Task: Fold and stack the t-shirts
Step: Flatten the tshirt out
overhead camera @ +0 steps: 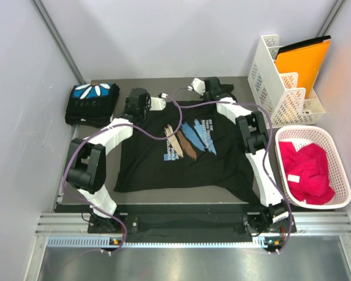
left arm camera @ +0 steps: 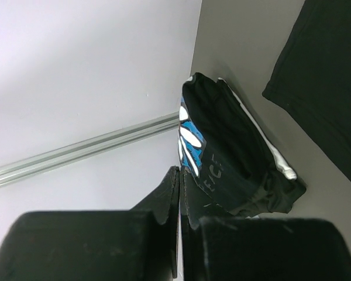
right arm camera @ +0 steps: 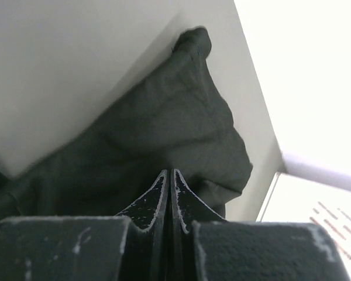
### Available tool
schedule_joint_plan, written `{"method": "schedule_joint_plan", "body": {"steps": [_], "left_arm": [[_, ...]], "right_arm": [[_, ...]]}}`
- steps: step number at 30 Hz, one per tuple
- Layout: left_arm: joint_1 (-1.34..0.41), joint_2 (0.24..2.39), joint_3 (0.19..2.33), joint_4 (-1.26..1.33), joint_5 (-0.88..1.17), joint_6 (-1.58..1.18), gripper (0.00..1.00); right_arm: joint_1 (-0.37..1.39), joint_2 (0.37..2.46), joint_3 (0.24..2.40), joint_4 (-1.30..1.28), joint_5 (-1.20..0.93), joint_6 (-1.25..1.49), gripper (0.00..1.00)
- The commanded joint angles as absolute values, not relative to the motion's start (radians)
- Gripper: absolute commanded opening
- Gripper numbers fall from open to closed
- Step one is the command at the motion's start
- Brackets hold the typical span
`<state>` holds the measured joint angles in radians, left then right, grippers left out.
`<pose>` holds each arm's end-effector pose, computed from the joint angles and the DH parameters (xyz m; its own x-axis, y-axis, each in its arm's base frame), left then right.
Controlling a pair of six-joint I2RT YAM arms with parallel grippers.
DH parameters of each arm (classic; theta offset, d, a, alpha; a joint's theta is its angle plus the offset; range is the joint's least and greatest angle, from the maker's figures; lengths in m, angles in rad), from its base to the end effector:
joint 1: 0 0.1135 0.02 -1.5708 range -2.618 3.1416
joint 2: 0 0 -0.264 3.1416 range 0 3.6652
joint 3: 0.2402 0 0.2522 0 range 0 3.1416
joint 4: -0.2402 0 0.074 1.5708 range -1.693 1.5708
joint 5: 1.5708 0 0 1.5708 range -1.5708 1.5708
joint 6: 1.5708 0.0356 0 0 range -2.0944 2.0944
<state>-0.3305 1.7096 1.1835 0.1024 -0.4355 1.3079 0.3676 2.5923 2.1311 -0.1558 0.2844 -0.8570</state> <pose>0.3788 -0.1141 0.2601 -0.1682 0.9833 -0.0694 0.3575 0.1265 0.9253 0.5443 0.1989 0.1335 -0.2542 -0.8753 -0.4113 -0.4941 0.4831 -0.7228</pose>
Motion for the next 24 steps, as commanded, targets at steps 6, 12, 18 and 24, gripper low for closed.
{"method": "schedule_joint_plan", "body": {"steps": [6,12,18,24], "left_arm": [[-0.345,1.709,1.216,0.11,-0.425,1.298,0.0],[-0.357,1.713,1.218,0.107,-0.405,1.279,0.0],[-0.368,1.706,1.204,0.101,-0.399,1.259,0.0],[-0.383,1.7,1.195,0.098,-0.408,1.239,0.0]], "right_arm": [[0.417,2.663,2.192,-0.086,0.195,-1.032,0.0],[0.425,2.654,2.158,-0.035,0.239,-1.058,0.0],[0.426,2.646,2.115,0.083,0.336,-1.066,0.0],[0.425,2.628,2.097,0.175,0.406,-1.037,0.0]]}}
